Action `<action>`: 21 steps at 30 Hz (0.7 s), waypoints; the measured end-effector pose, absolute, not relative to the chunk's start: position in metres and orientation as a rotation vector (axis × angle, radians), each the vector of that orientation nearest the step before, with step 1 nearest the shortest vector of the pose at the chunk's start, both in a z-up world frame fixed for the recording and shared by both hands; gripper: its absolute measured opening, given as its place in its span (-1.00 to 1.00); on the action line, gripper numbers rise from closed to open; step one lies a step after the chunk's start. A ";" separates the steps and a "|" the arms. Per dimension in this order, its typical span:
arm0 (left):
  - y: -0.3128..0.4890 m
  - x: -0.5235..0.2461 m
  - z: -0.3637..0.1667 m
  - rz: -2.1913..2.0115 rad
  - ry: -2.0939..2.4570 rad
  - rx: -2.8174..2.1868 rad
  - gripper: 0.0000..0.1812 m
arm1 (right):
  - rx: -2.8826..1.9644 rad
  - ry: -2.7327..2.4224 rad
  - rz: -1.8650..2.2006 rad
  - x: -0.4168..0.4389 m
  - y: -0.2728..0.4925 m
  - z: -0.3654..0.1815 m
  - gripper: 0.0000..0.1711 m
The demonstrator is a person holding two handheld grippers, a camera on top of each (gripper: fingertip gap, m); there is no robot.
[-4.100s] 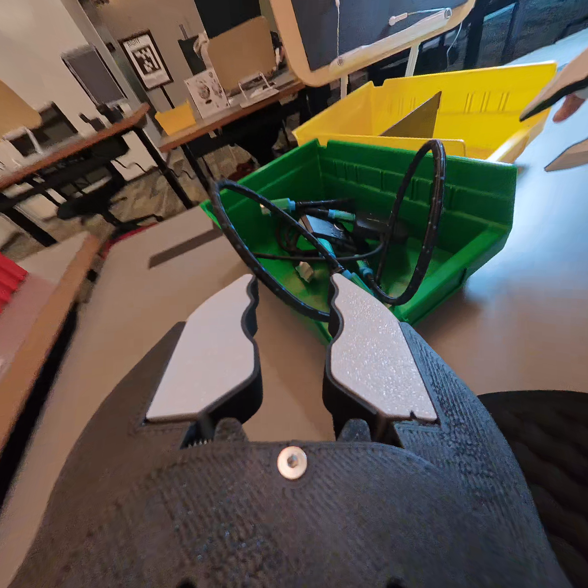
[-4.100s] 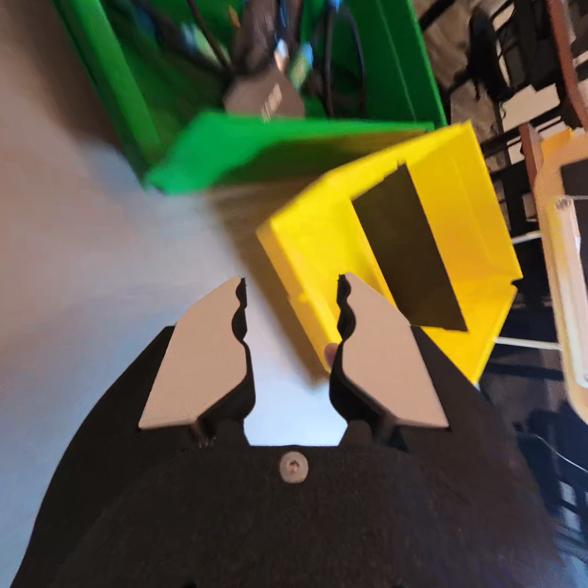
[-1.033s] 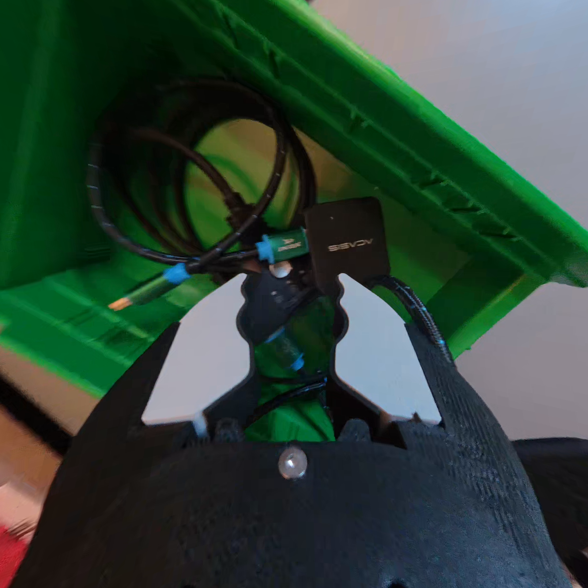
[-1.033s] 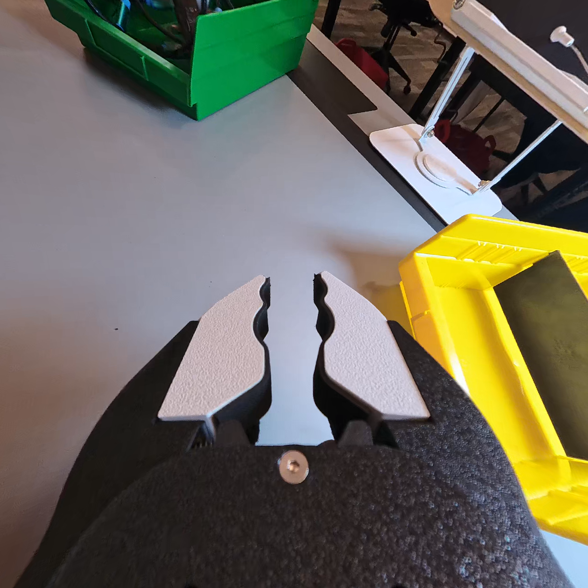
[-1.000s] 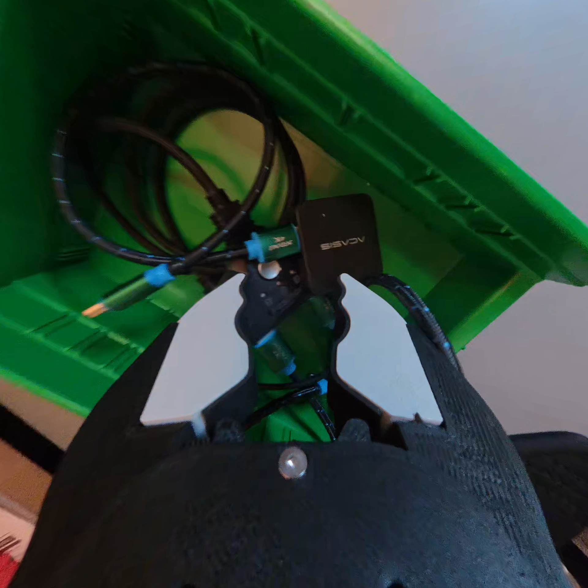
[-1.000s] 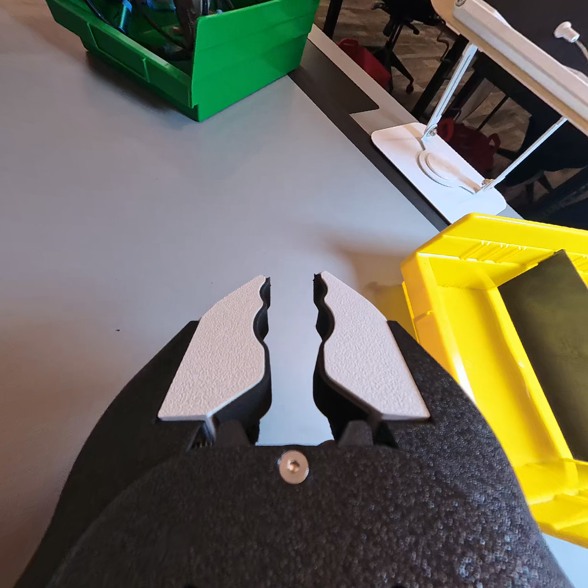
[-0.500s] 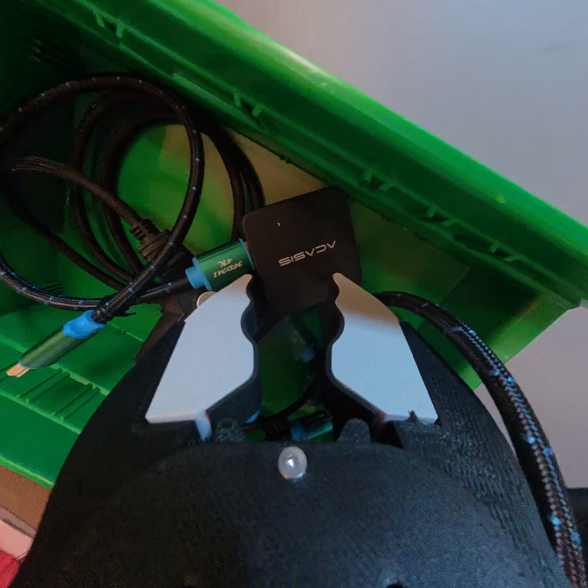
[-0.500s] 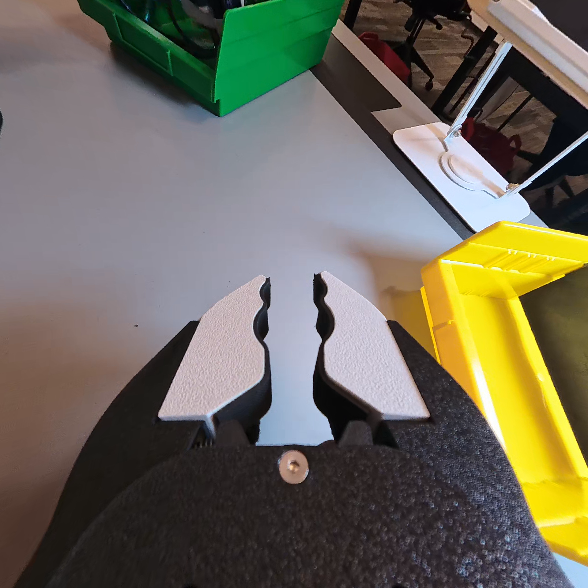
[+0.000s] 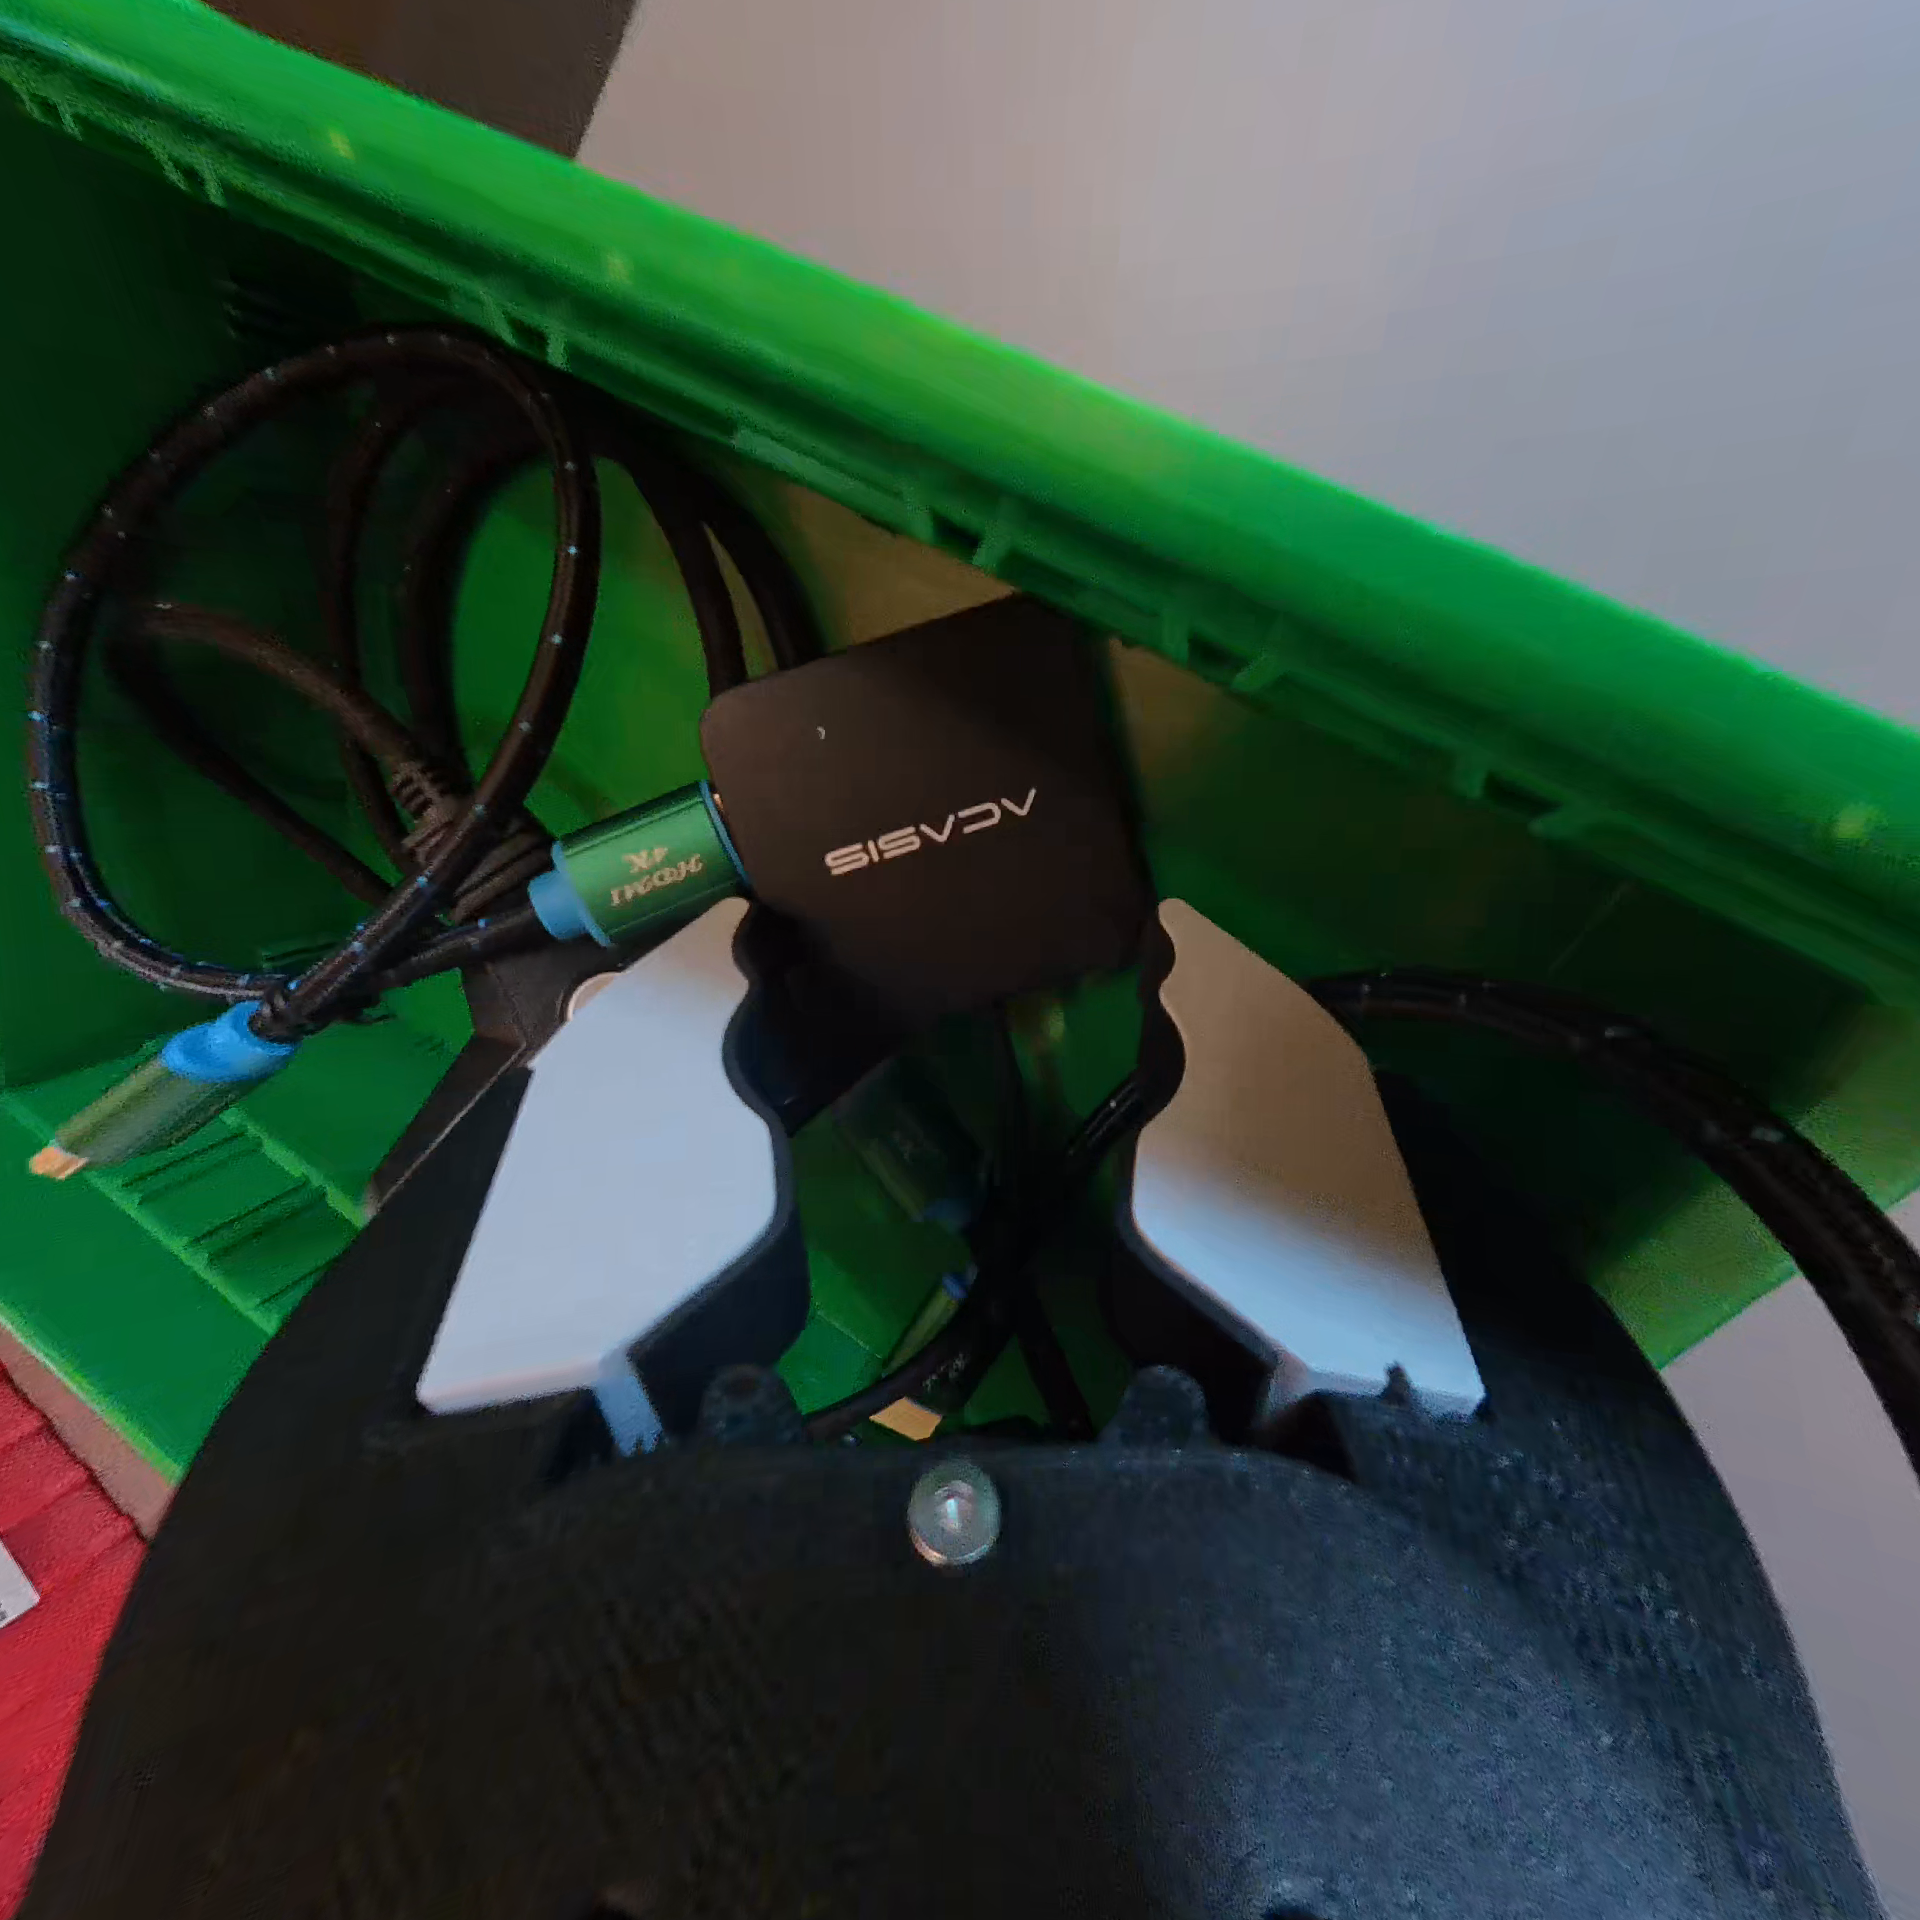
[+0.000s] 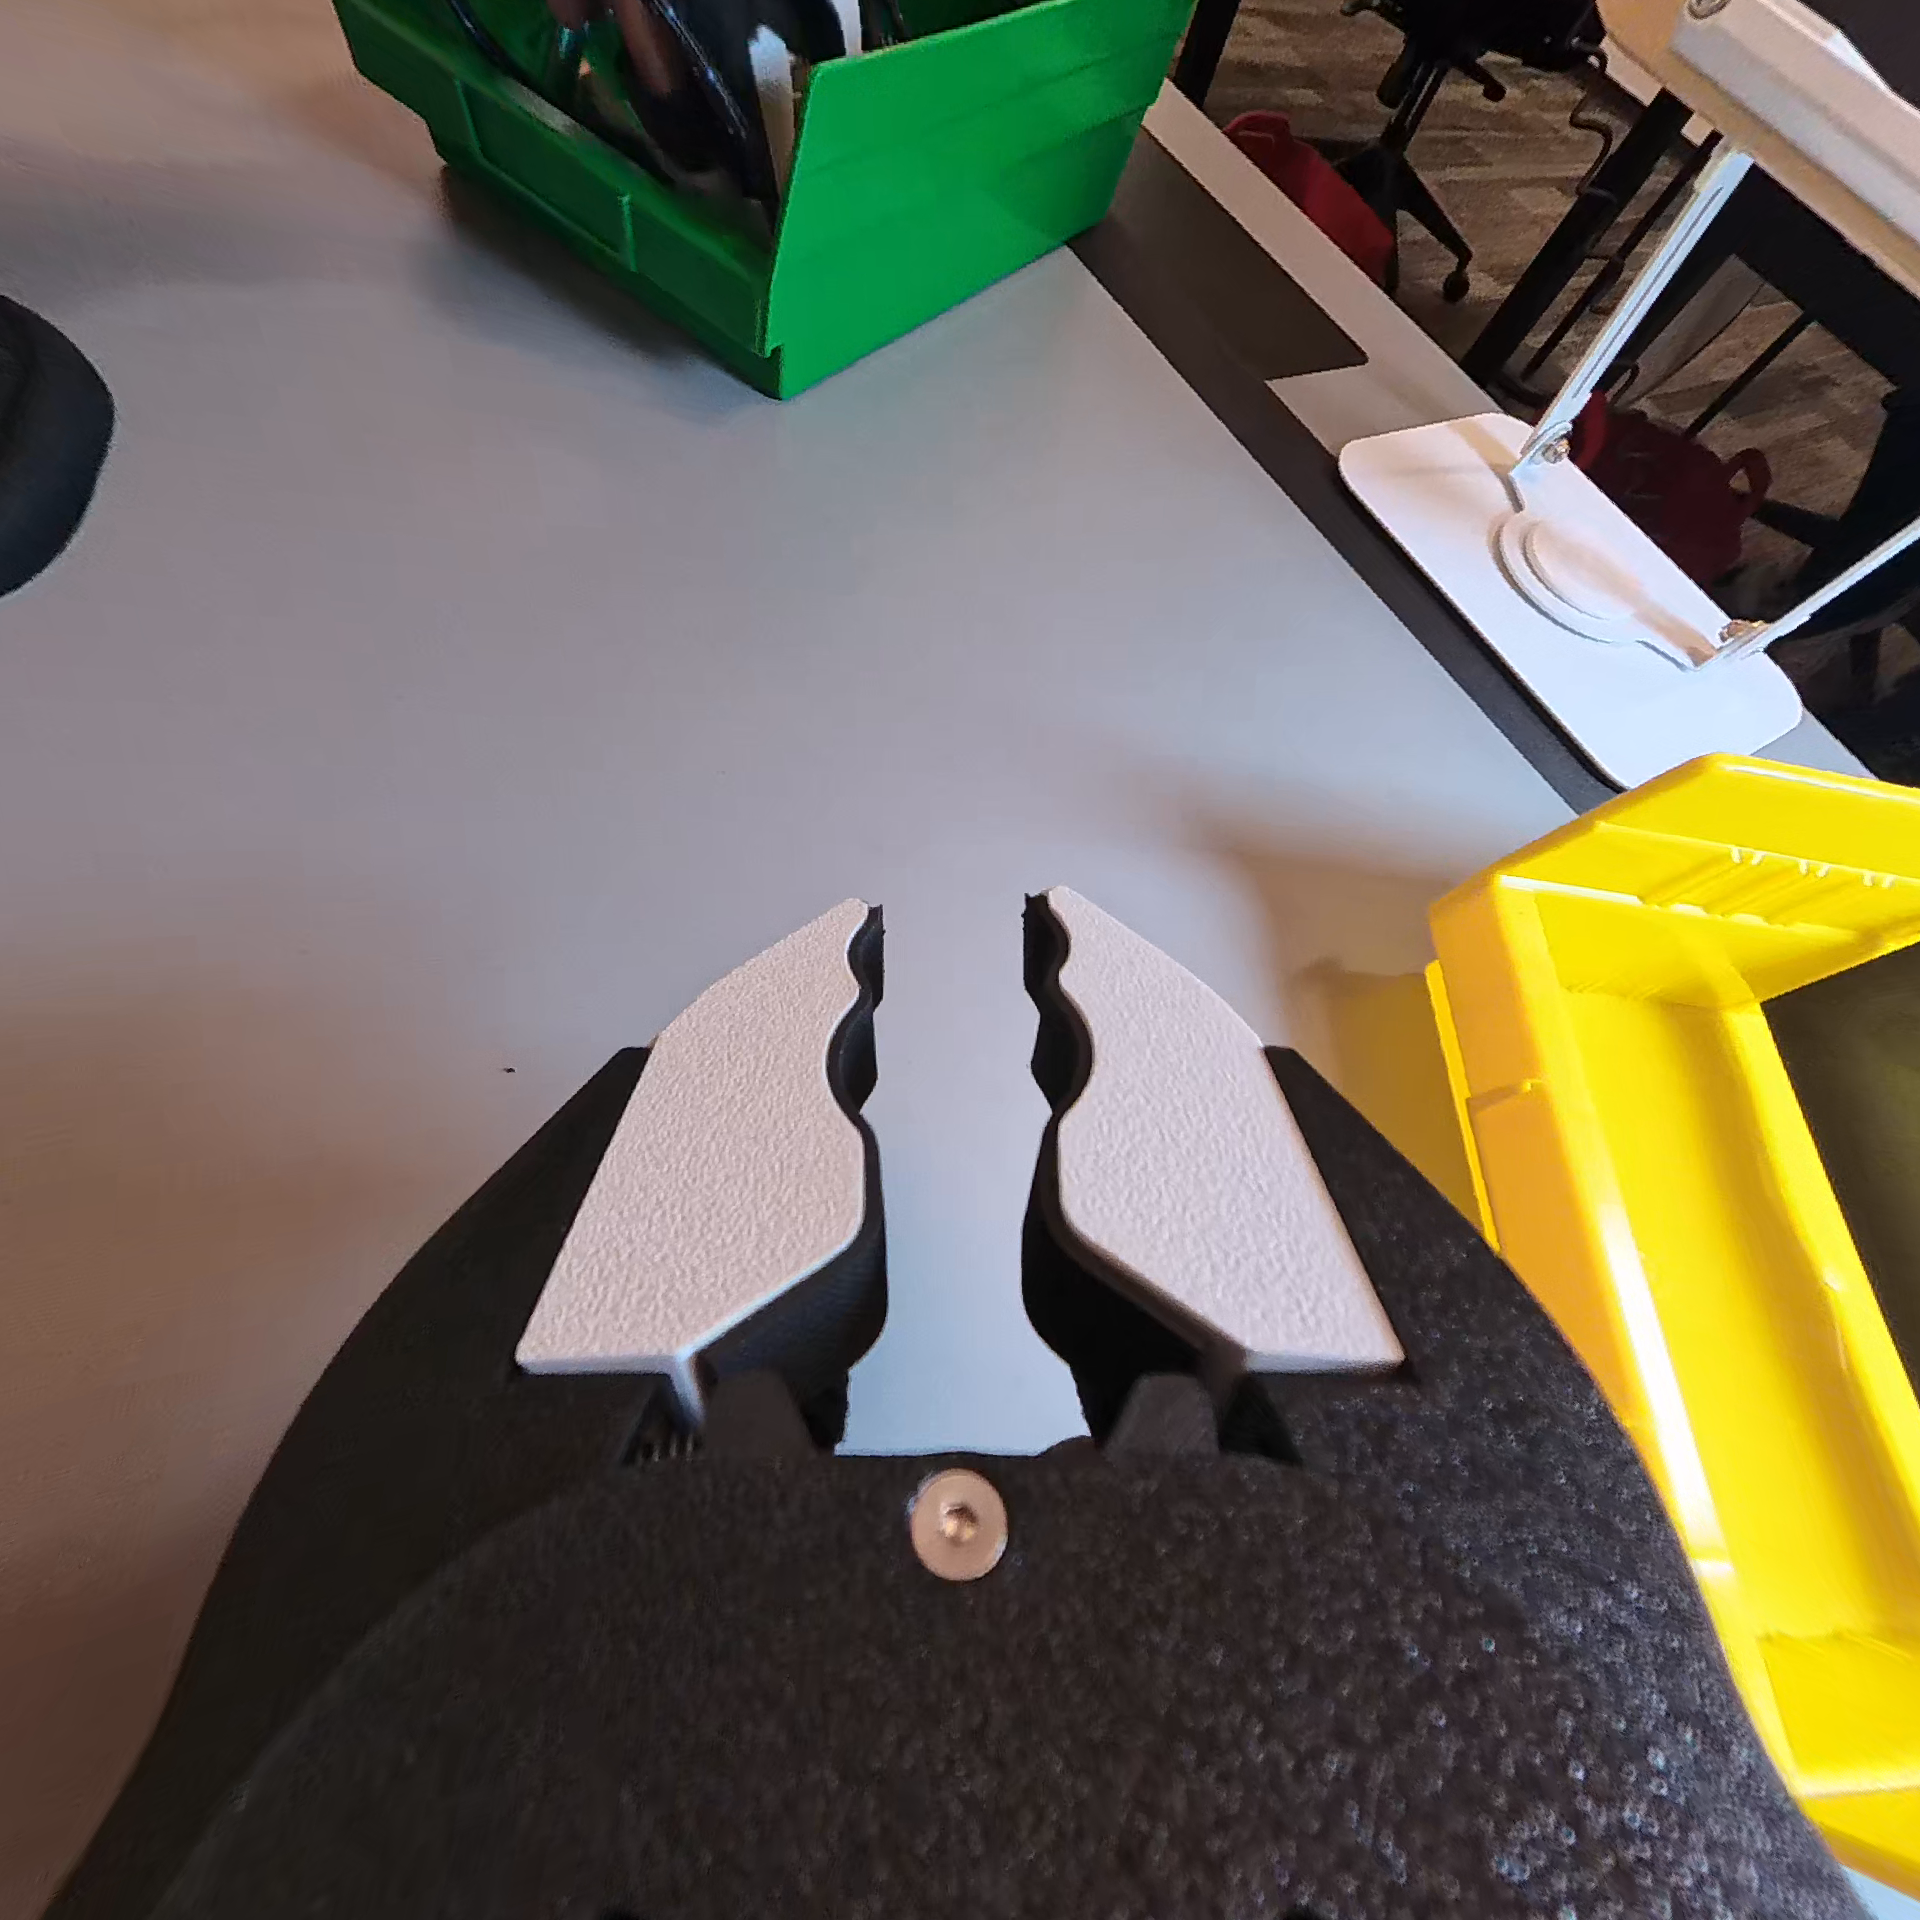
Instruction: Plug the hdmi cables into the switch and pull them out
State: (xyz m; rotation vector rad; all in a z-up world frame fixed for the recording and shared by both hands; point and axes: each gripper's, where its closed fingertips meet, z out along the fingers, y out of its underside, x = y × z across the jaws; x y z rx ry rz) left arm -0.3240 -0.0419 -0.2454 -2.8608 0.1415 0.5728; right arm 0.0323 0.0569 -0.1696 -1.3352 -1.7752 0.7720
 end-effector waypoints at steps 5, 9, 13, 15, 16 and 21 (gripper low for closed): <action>-0.042 -0.324 -0.245 0.569 0.158 -2.829 -0.24 | -1.321 -1.774 0.766 0.033 0.055 -0.167 -0.70; -0.043 -0.323 -0.239 0.529 0.175 -2.765 -0.24 | -1.330 -1.754 0.750 0.036 0.063 -0.167 -0.70; -0.047 -0.322 -0.212 0.492 0.157 -2.663 -0.25 | -1.356 -1.724 0.782 0.034 0.069 -0.167 -0.71; -0.050 -0.323 -0.189 0.471 0.125 -2.580 -0.25 | -1.349 -1.720 0.791 0.032 0.068 -0.167 -0.71; -0.052 -0.322 -0.176 0.453 0.115 -2.537 -0.25 | -1.340 -1.720 0.790 0.031 0.067 -0.167 -0.71; -0.066 -0.322 -0.110 0.458 0.088 -2.309 -0.26 | -1.281 -1.724 0.791 0.026 0.060 -0.162 -0.71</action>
